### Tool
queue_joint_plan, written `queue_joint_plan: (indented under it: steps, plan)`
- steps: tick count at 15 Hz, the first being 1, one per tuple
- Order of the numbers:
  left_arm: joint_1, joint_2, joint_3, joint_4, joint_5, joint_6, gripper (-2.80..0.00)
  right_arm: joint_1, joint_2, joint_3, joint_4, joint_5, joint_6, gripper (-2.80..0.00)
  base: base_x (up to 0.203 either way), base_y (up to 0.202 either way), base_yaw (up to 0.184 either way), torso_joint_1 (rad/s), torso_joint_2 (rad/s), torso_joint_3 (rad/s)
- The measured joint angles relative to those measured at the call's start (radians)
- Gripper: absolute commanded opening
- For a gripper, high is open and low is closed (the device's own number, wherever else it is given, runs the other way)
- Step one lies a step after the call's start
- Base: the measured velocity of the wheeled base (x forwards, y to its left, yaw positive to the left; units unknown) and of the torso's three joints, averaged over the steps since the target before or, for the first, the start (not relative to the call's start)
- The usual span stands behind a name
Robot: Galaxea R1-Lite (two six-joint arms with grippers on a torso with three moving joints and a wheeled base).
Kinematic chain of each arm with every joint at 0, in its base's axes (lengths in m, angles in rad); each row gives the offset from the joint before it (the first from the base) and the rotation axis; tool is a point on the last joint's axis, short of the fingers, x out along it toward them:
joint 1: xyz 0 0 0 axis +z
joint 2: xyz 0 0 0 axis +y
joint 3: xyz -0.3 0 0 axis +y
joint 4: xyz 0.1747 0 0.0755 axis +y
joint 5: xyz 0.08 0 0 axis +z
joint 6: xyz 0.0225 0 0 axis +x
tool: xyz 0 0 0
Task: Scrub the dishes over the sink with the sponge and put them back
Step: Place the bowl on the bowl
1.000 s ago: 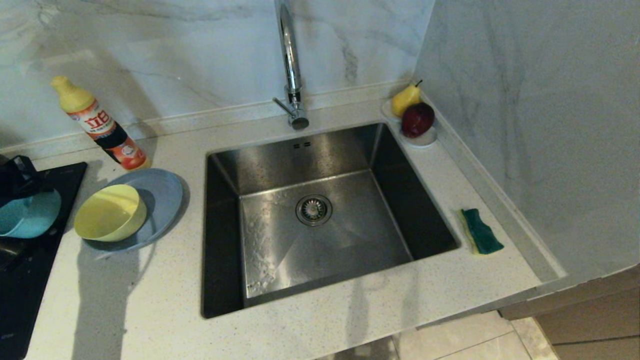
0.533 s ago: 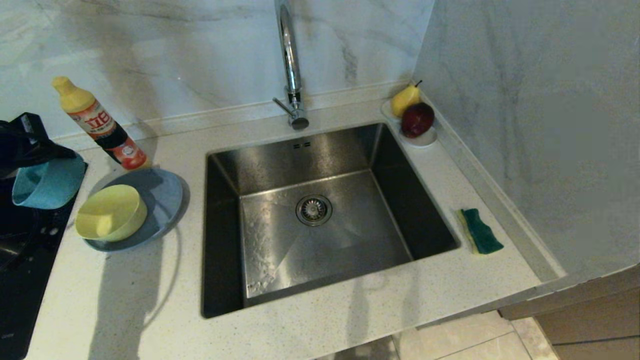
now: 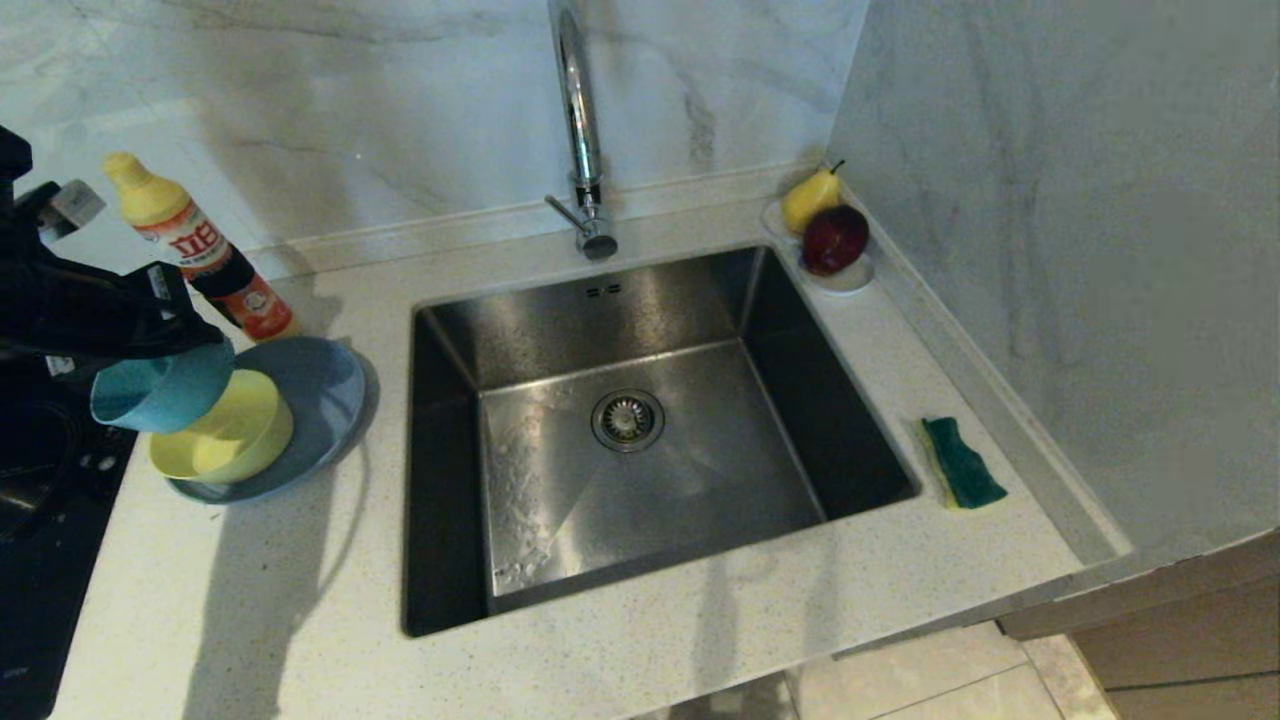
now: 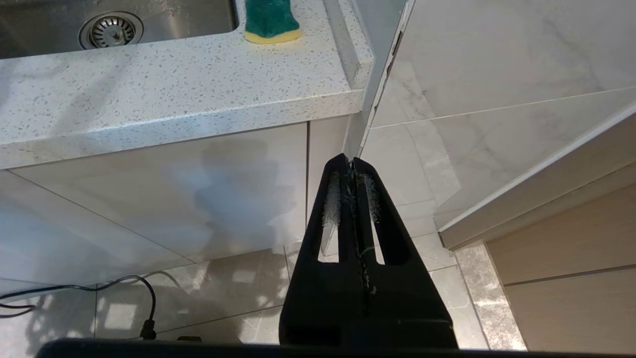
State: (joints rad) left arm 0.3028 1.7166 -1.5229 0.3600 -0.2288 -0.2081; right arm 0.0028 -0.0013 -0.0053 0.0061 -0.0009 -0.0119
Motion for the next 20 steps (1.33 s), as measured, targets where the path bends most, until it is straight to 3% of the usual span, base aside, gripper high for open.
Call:
queue_joint_plan:
  steps: [4, 10, 20]
  plan:
    - [-0.018, 0.037, 0.080, -0.152, 0.041, -0.001, -2.80, 0.000, 0.000, 0.000, 0.000, 0.000, 0.000, -2.80, 0.000, 0.000, 0.000, 0.000, 0.00, 0.000]
    - [-0.058, 0.061, 0.086, -0.154, 0.063, -0.002, -2.80, 0.000, 0.000, 0.000, 0.000, 0.000, 0.000, -2.80, 0.000, 0.000, 0.000, 0.000, 0.00, 0.000]
    - [-0.061, 0.011, 0.115, -0.087, 0.072, 0.017, -2.80, 0.000, 0.000, 0.000, 0.000, 0.000, 0.000, -2.80, 0.000, 0.000, 0.000, 0.000, 0.00, 0.000]
